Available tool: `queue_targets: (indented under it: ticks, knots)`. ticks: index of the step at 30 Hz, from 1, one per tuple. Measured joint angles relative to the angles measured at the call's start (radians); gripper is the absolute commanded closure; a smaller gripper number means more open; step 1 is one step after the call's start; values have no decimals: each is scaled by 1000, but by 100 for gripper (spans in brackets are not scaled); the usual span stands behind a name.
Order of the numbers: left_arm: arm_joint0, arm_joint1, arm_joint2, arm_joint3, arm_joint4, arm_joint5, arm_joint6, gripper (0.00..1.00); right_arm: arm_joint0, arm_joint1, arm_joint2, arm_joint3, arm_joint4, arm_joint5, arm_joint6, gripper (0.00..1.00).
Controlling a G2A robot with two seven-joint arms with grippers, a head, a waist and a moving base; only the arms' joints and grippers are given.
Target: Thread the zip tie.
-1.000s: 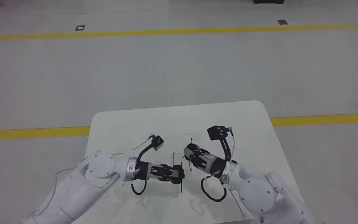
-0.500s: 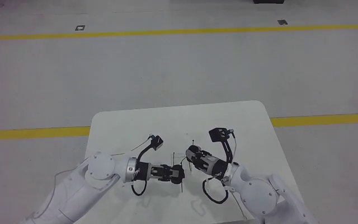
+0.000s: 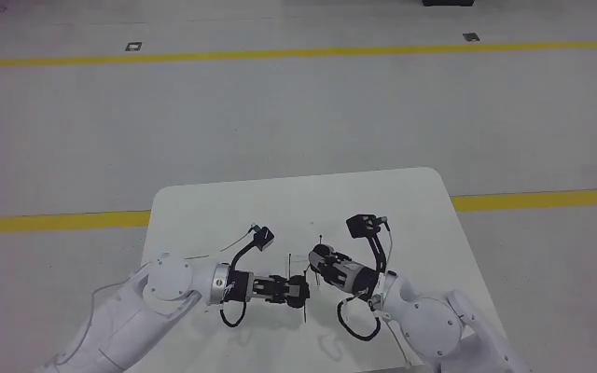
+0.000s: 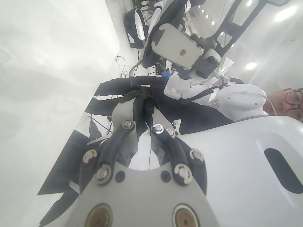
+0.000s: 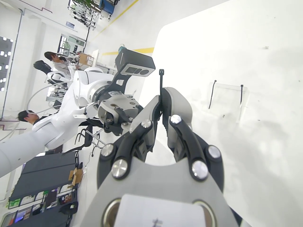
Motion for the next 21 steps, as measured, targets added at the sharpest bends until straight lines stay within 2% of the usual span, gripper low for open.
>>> queue_targets:
  ticks: [12,21]
  knots:
    - [-1,-2,-2,0,8,9,7,100,-6,-4,24,-2,13,3,-18,100]
    - [-1,-3,-2,8,9,22,12,100,-40,-3,62,-17,32,-35,-40,100]
